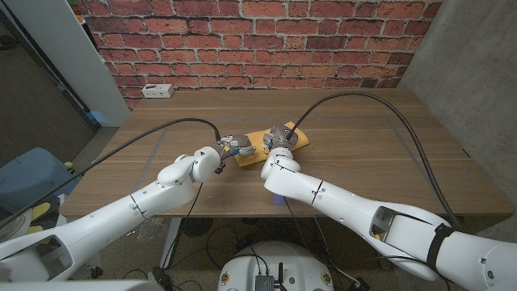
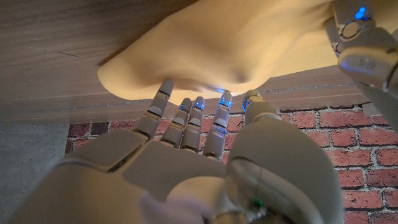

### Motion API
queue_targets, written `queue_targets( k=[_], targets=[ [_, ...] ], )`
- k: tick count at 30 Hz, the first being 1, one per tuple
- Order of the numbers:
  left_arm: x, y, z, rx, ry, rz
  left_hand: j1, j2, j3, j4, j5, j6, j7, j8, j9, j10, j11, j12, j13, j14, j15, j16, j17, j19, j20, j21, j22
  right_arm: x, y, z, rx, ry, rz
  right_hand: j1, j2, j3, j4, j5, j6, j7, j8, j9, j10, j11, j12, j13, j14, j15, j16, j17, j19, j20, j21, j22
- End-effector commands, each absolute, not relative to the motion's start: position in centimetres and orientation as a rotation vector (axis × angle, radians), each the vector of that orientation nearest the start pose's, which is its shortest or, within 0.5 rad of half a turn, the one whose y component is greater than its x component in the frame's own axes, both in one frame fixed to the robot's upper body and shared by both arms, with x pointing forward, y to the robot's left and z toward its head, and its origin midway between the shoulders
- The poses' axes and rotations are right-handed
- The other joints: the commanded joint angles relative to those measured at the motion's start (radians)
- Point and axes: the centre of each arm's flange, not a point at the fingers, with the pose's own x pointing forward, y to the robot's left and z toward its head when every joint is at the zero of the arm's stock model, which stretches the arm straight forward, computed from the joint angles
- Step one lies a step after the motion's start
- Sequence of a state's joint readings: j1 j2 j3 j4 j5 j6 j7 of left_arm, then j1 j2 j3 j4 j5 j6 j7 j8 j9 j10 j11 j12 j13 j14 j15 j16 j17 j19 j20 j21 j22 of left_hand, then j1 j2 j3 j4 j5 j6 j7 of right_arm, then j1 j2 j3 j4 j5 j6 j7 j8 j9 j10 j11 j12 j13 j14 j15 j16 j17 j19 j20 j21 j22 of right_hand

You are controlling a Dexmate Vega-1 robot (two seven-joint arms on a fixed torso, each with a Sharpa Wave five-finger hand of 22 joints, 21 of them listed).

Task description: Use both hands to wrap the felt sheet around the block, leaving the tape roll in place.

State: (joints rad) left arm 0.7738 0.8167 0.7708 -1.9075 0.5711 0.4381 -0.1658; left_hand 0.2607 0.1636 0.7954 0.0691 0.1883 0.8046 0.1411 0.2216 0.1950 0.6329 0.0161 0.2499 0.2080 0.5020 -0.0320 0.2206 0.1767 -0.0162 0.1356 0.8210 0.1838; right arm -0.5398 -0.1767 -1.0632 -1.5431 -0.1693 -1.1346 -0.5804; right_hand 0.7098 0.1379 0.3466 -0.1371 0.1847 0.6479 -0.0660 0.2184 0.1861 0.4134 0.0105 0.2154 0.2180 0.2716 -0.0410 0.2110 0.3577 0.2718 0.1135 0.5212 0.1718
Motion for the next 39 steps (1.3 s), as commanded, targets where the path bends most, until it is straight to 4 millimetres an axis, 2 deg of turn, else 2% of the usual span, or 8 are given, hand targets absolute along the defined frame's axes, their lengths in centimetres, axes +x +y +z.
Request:
queue_targets(
  k=[1, 10, 16, 20, 22, 29, 32, 39],
  targets=[
    [59.1, 17.9, -3.9, 1.493, -0.405, -0.156, -0.009, 0.012, 0.004, 0.01, -0.003, -0.007, -0.001, -0.004, 0.003, -0.002, -0.002, -0.005, 0.004, -0.003, -0.001, -0.005, 0.0, 0.007, -0.002, 0.002, 0.003, 62.1, -2.4, -5.1, -1.125, -0.079, -0.36, 0.033, -0.009, 0.007, -0.023, 0.002, 0.026, 0.002, 0.002, 0.003, 0.012, -0.001, 0.007, -0.001, -0.008, -0.022, -0.003, -0.013, 0.018, -0.002, -0.003, 0.003],
    [59.2, 18.0, -3.8, 1.49, -0.401, -0.157, -0.016, 0.01, 0.006, 0.015, -0.003, -0.01, 0.0, -0.008, 0.003, -0.003, -0.003, -0.008, 0.003, -0.007, 0.005, -0.01, 0.0, 0.007, -0.001, 0.001, 0.003, 63.3, -3.0, -5.5, -1.128, -0.014, -0.374, 0.063, -0.014, 0.011, -0.033, 0.005, -0.004, -0.004, -0.02, 0.003, -0.02, 0.001, -0.008, -0.003, -0.039, -0.001, -0.011, -0.033, 0.016, 0.002, -0.018, 0.002],
    [59.3, 18.1, -3.9, 1.488, -0.39, -0.159, -0.019, 0.01, 0.008, 0.017, -0.003, -0.011, -0.001, -0.009, 0.003, -0.006, -0.001, -0.011, 0.003, -0.007, 0.004, -0.012, 0.0, 0.007, -0.001, 0.0, 0.003, 63.7, -3.3, -5.7, -1.128, -0.001, -0.363, 0.099, -0.022, 0.019, -0.044, 0.008, -0.014, -0.008, -0.024, 0.003, -0.026, -0.004, -0.01, -0.004, -0.025, -0.001, -0.004, -0.046, 0.04, 0.005, -0.016, 0.002],
    [59.4, 18.1, -3.9, 1.489, -0.385, -0.159, -0.021, 0.01, 0.008, 0.019, -0.003, -0.012, 0.001, -0.01, 0.003, -0.005, -0.002, -0.011, 0.003, -0.004, 0.007, -0.012, 0.0, 0.008, -0.001, 0.0, 0.003, 63.7, -3.6, -5.7, -1.1, -0.023, -0.348, 0.055, -0.004, 0.0, 0.002, 0.001, -0.003, -0.004, -0.022, 0.004, -0.008, 0.004, -0.003, -0.004, 0.024, -0.001, 0.024, -0.045, 0.079, 0.004, -0.013, 0.004],
    [59.4, 18.0, -3.9, 1.488, -0.385, -0.159, -0.022, 0.01, 0.009, 0.02, -0.004, -0.014, 0.0, -0.011, 0.003, -0.005, -0.003, -0.012, 0.003, -0.004, 0.008, -0.012, 0.0, 0.008, -0.001, 0.0, 0.003, 63.7, -3.7, -5.7, -1.097, -0.031, -0.342, 0.041, 0.003, -0.003, 0.013, -0.001, 0.001, -0.002, -0.022, 0.004, -0.003, 0.007, -0.001, -0.004, 0.037, 0.0, 0.031, -0.044, 0.089, 0.002, -0.013, 0.004],
    [59.1, 18.2, -3.6, 1.474, -0.424, -0.14, -0.027, 0.009, 0.011, 0.024, -0.004, -0.02, -0.003, -0.015, 0.004, -0.013, -0.001, -0.017, 0.003, -0.008, 0.013, -0.016, 0.001, 0.009, 0.0, 0.0, 0.003, 63.5, -3.9, -5.7, -1.063, -0.053, -0.345, 0.026, 0.006, -0.005, 0.02, -0.002, 0.004, 0.004, -0.022, 0.004, 0.004, 0.013, 0.001, -0.004, 0.07, -0.002, 0.043, -0.046, 0.105, -0.001, -0.012, 0.004],
    [58.7, 18.3, -3.4, 1.454, -0.48, -0.116, -0.033, 0.01, 0.011, 0.027, -0.004, -0.054, -0.027, -0.028, 0.004, -0.026, 0.01, -0.024, 0.003, -0.023, 0.019, -0.022, 0.004, 0.007, 0.008, -0.003, 0.003, 63.2, -4.0, -5.7, -1.039, -0.103, -0.357, 0.025, 0.006, -0.004, 0.02, -0.002, 0.001, 0.005, -0.023, 0.004, 0.005, 0.014, 0.0, -0.004, 0.074, -0.004, 0.044, -0.048, 0.107, -0.002, -0.012, 0.004],
    [57.3, 18.6, -3.3, 1.391, -0.693, -0.014, -0.025, -0.001, -0.015, -0.011, -0.006, -0.156, -0.073, -0.048, 0.005, -0.092, -0.005, -0.047, 0.005, -0.057, 0.032, -0.019, 0.016, -0.002, 0.026, -0.012, 0.002, 62.2, -4.4, -5.7, -0.957, -0.268, -0.397, 0.025, 0.03, 0.011, 0.024, 0.0, -0.029, -0.002, -0.034, 0.003, -0.002, 0.012, -0.003, -0.005, 0.069, -0.002, 0.04, -0.05, 0.107, -0.005, -0.017, 0.004]
  ],
)
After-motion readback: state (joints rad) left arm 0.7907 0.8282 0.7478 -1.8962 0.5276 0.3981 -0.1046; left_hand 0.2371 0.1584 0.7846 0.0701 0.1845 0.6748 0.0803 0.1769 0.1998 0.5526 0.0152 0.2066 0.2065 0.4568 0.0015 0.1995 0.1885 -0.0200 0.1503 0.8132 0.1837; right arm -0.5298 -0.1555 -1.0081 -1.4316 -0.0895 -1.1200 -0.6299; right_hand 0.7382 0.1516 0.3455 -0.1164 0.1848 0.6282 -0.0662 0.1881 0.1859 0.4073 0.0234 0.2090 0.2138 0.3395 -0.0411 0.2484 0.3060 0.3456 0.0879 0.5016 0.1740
